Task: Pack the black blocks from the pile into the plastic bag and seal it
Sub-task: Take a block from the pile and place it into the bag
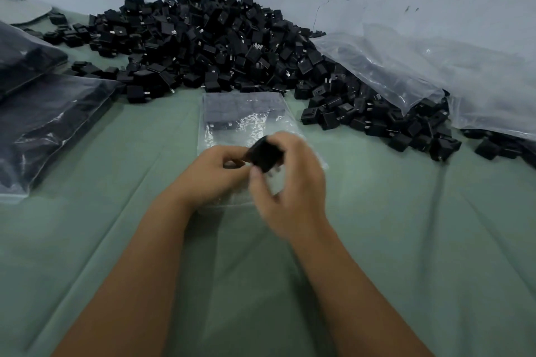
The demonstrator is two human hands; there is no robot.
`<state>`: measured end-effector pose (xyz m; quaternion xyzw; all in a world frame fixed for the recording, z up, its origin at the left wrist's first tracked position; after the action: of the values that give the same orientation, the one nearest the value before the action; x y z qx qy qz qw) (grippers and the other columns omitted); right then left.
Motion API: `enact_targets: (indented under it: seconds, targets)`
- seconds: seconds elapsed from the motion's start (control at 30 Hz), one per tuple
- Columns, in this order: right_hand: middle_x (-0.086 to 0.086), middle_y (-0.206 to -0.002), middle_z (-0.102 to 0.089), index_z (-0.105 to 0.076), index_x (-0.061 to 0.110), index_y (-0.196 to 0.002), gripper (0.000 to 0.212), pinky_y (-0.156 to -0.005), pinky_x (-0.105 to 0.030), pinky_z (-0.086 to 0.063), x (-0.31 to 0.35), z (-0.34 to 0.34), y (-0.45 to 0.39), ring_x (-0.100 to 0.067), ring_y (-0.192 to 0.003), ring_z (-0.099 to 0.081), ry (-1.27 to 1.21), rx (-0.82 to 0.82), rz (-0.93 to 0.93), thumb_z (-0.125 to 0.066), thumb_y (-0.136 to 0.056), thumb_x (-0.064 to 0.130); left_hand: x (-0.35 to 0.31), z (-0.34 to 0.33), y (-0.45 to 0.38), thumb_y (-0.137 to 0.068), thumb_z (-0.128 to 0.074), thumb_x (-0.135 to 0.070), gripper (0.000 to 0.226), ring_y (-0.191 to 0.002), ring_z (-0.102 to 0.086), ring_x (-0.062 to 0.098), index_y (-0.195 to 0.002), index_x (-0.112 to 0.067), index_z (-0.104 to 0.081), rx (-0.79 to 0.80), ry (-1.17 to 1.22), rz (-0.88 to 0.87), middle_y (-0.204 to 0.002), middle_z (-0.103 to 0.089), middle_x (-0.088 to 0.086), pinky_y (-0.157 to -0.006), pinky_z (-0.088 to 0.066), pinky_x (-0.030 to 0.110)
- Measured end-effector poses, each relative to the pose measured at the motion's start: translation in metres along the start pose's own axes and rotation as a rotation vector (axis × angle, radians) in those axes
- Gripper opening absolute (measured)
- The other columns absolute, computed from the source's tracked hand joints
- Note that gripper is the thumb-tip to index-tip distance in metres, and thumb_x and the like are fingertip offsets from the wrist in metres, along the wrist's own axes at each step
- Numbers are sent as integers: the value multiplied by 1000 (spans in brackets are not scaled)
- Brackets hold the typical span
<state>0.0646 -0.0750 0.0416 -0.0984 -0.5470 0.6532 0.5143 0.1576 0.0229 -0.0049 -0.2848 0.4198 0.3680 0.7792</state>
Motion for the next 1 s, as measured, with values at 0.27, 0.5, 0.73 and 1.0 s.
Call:
enact_targets:
  seconds: [0.27,0.5,0.73,1.0]
  targets:
    - [-1,-76,-61,-55,11,-96,28,-53,-26,-36,4,-25,4,-21,-66,-56,284,210,17,-61,-78,32,17,18,-2,-91,-60,-1,11,-83,-60,24,-85,-1,-69,-196,449,85,-81,-66,16,-85,-49,38]
    - [-3,-77,-66,-67,19,-87,18,-58,-29,-44,-18,-37,5,-24,-71,-63,560,382,-141,-72,-78,35,-8,12,4,-72,-81,-17,12,-81,-67,13,-84,-13,-79,-92,511,-163,-83,-72,3,-76,-53,20]
    - [1,-71,-58,-61,20,-70,23,-61,-30,-42,-33,-37,9,-21,-70,-52,511,422,-234,-56,-82,39,16,50,9,-95,-37,-41,48,-68,-58,12,-72,-20,-73,-498,677,-32,-67,-66,-2,-71,-39,30]
    - [2,-71,-57,-63,21,-82,20,-72,-38,-45,-41,-42,17,-18,-75,-48,444,533,-256,-48,-89,32,41,62,18,-101,-28,-32,47,-59,-54,7,-75,-17,-64,-759,800,165,-59,-62,-6,-66,-32,29]
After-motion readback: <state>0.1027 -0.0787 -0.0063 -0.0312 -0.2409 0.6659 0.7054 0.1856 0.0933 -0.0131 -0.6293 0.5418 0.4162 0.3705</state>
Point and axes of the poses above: each hand's wrist, its own y-axis away from the middle knuckle, its own z-axis out of the back of the hand, x = y × z, the point moved 8 cm from there along -y, towards the middle knuckle
